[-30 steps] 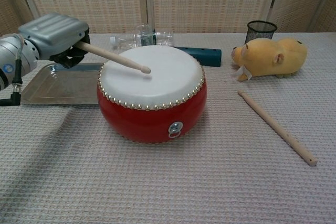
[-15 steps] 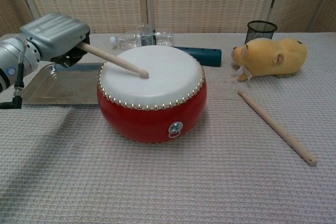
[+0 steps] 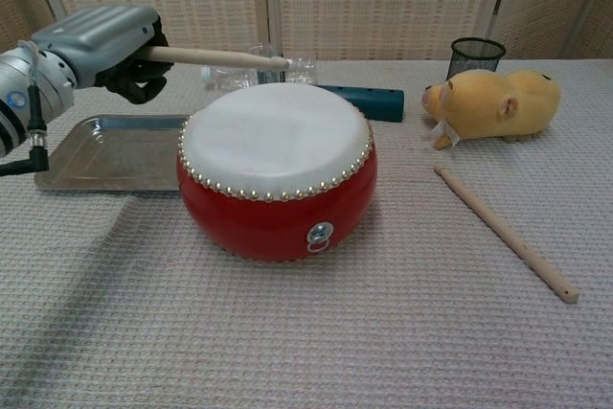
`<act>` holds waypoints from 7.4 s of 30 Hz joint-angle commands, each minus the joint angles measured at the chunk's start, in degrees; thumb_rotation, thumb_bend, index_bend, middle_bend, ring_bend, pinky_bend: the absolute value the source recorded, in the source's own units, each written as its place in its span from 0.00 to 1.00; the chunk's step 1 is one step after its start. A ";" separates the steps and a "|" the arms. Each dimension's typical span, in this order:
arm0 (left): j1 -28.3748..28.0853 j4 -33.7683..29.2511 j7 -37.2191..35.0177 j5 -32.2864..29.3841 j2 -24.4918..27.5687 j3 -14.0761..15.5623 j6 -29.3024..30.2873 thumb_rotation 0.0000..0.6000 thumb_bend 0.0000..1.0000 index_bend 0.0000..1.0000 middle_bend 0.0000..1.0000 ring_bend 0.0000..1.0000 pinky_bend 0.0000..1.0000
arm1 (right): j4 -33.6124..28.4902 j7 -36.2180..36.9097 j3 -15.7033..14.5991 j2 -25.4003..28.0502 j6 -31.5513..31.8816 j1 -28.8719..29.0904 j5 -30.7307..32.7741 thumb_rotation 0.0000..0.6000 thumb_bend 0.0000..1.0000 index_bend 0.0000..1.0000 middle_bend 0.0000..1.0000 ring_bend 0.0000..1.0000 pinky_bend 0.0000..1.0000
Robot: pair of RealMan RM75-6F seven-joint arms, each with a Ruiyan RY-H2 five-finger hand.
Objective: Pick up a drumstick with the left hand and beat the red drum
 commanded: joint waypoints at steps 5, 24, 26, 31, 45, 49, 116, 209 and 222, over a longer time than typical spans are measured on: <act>-2.24 8.14 13.04 3.49 -2.07 5.30 -0.93 1.00 0.76 1.00 1.00 1.00 1.00 | 0.27 0.28 0.01 0.00 0.12 -0.11 0.07 1.00 0.19 0.00 0.10 0.00 0.01; -3.17 8.05 14.36 3.49 -2.11 5.40 -0.51 1.00 0.76 1.00 1.00 1.00 1.00 | 0.79 0.78 -0.05 -0.21 0.03 -0.28 0.35 1.00 0.19 0.00 0.10 0.00 0.01; -3.13 7.62 14.72 2.80 -1.89 5.34 -1.08 1.00 0.76 1.00 1.00 1.00 1.00 | 0.84 0.86 -0.03 -0.22 0.08 -0.30 0.36 1.00 0.19 0.00 0.10 0.00 0.01; -1.45 1.94 6.06 -0.98 -1.27 -0.41 1.97 1.00 0.76 1.00 1.00 1.00 1.00 | 0.80 0.78 -0.04 -0.19 0.13 -0.31 0.25 1.00 0.19 0.00 0.10 0.00 0.01; -3.70 8.96 15.26 3.18 -2.36 5.01 1.18 1.00 0.76 1.00 1.00 1.00 1.00 | 0.90 0.93 -0.05 -0.33 -0.08 -0.37 0.51 1.00 0.19 0.00 0.10 0.00 0.01; -3.37 7.50 14.27 1.90 -1.85 4.40 0.36 1.00 0.76 1.00 1.00 1.00 1.00 | 0.89 0.92 -0.02 -0.36 -0.16 -0.27 0.42 1.00 0.19 0.00 0.10 0.00 0.01; -1.12 -0.98 2.53 -6.66 0.48 -1.08 -0.07 1.00 0.76 1.00 1.00 1.00 1.00 | 0.22 -2.19 -2.57 0.10 -6.33 1.53 0.47 1.00 0.19 0.00 0.10 0.00 0.01; -11.09 29.30 7.88 -28.07 -6.36 -1.52 -23.56 1.00 0.31 0.00 0.00 0.00 0.11 | 0.88 -1.30 -1.74 -0.08 -7.87 1.76 2.99 1.00 0.19 0.00 0.10 0.00 0.01; -9.00 21.28 5.30 -27.77 -1.69 -0.91 -20.42 1.00 0.24 0.00 0.00 0.00 0.07 | 1.12 -0.82 -1.67 -0.01 -7.63 1.79 2.73 1.00 0.19 0.00 0.10 0.00 0.01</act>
